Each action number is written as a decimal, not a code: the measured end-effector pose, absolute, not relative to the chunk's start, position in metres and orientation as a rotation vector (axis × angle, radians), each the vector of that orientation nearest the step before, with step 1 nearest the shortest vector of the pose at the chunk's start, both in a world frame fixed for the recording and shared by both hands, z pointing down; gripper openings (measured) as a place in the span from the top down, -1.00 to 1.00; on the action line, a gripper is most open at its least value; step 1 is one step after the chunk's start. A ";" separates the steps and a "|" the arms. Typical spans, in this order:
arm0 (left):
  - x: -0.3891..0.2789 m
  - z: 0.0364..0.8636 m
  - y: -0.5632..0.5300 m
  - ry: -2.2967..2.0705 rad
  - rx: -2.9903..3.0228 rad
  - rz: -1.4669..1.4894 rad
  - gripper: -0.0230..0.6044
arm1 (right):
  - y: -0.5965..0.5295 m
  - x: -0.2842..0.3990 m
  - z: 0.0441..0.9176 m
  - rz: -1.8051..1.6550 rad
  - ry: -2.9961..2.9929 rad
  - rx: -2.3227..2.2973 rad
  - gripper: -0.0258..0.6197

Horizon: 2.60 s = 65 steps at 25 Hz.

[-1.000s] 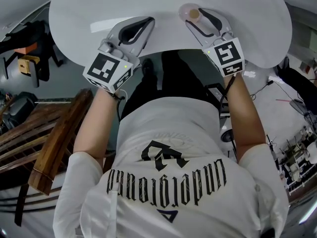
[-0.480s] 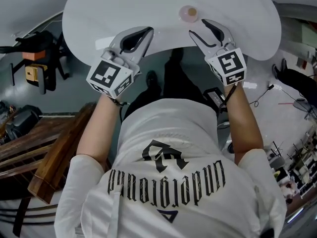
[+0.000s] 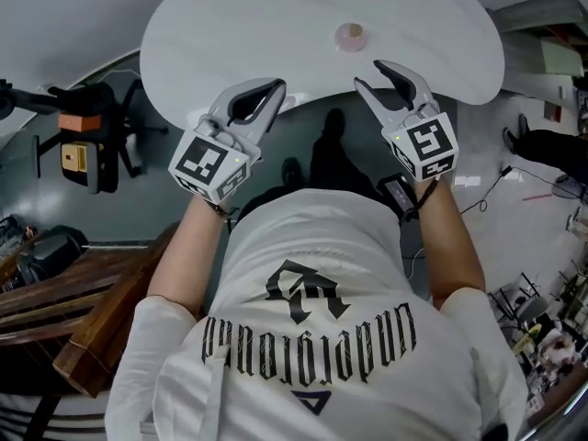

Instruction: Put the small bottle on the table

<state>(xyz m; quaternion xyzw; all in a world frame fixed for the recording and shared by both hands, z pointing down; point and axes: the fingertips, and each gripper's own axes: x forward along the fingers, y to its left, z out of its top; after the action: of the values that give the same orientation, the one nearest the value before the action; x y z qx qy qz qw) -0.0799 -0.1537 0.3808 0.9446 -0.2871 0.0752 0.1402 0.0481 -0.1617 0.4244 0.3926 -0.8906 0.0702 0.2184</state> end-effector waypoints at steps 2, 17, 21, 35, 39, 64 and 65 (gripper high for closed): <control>-0.087 0.368 -0.143 -0.825 2.745 0.200 0.91 | -0.146 0.041 0.410 0.181 -2.476 1.094 0.41; -0.118 0.273 -0.072 -0.772 2.877 0.083 0.91 | -0.061 -0.004 0.309 0.066 -2.596 1.181 0.80; -0.122 0.263 -0.059 -0.780 2.887 0.060 0.91 | -0.048 -0.008 0.291 0.021 -2.625 1.191 0.92; -0.138 0.254 -0.029 -0.708 2.911 0.043 0.91 | 0.000 -0.018 0.275 0.023 -2.591 1.240 0.92; -0.134 0.251 -0.020 -0.694 2.891 0.021 0.91 | 0.017 -0.012 0.272 0.048 -2.563 1.248 0.92; 0.006 0.271 0.126 -0.773 2.854 0.107 0.91 | 0.160 0.115 0.273 0.040 -2.594 1.125 0.92; 0.013 0.272 0.134 -0.781 2.851 0.111 0.91 | 0.168 0.122 0.273 0.034 -2.600 1.119 0.92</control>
<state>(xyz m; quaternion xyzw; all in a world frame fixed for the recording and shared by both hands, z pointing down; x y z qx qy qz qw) 0.0127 0.1340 0.2723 0.9597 -0.2631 0.0372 0.0917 0.1224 0.1676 0.2731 0.3904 -0.9074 0.0120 0.1549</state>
